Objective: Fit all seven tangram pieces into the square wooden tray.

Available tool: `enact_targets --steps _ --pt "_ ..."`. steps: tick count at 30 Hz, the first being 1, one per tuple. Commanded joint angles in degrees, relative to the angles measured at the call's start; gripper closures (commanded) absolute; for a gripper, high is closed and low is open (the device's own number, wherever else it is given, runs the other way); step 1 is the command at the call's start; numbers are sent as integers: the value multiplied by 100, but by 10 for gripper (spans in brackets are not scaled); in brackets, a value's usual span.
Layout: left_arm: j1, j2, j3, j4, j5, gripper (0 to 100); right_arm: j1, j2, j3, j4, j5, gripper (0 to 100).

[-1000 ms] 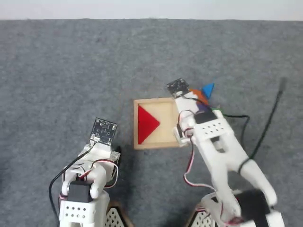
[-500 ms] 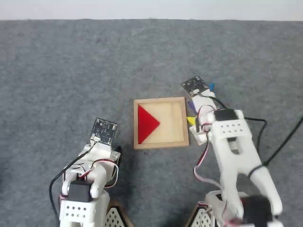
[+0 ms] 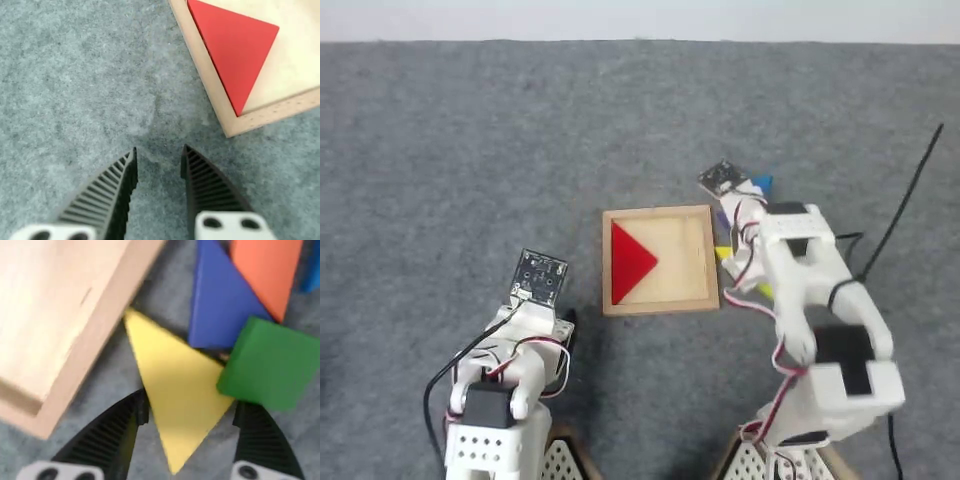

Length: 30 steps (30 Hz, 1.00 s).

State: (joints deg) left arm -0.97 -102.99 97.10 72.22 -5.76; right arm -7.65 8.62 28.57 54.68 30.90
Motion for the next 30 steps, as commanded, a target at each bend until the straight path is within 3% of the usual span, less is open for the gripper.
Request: enact_targets --steps 1,12,20,26,30 --pt "-26 -114 -57 18 44 863 224 330 -800 -48 88 709" --pt "-26 -114 -57 18 44 863 163 593 -985 -57 782 586" --pt "-26 -114 -57 18 44 863 136 611 -932 -154 1169 589" --pt "-26 -114 -57 18 44 863 22 629 -905 242 1169 681" --pt "-26 -114 -57 18 44 863 -66 629 -905 330 1169 684"
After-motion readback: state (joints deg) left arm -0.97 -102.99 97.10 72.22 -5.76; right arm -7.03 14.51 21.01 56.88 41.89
